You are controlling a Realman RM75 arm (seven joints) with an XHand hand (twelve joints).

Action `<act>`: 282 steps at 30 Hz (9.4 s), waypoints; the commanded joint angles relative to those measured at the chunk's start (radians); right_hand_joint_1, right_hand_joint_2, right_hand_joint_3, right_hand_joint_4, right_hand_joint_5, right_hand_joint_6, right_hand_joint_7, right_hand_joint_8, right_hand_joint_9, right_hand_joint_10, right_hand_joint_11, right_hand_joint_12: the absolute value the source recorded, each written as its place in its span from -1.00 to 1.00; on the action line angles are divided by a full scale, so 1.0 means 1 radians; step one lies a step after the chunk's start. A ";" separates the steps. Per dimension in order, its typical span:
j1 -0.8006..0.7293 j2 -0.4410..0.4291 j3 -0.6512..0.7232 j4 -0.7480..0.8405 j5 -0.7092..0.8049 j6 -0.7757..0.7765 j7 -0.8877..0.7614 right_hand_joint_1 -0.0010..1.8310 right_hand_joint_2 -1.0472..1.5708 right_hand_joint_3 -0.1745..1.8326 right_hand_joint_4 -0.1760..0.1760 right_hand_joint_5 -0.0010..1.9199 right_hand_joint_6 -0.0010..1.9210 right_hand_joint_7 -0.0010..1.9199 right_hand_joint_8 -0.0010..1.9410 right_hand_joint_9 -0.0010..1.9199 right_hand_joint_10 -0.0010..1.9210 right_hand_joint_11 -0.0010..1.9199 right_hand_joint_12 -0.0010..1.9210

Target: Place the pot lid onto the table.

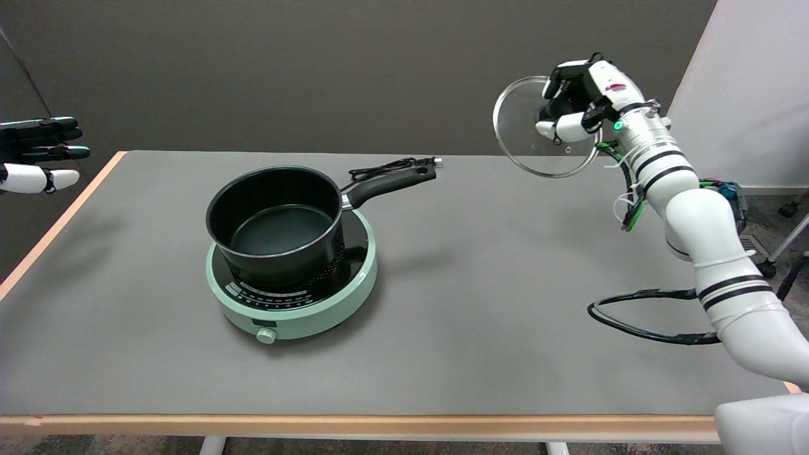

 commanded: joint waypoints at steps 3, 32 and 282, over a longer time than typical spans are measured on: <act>0.056 0.002 -0.105 -0.111 0.023 -0.061 0.000 0.51 0.38 -0.16 1.00 -0.22 0.32 0.07 0.17 -0.02 0.40 -0.14 0.39; 0.045 0.001 0.097 -0.215 0.852 -0.302 -0.003 0.51 0.39 -0.17 1.00 -0.21 0.28 0.06 0.18 -0.03 0.42 -0.15 0.47; -0.327 -0.306 -0.391 0.528 -0.685 0.429 -0.484 -0.05 0.10 0.20 0.69 -0.72 -0.84 -0.75 -0.84 -0.71 -0.80 -0.76 -0.48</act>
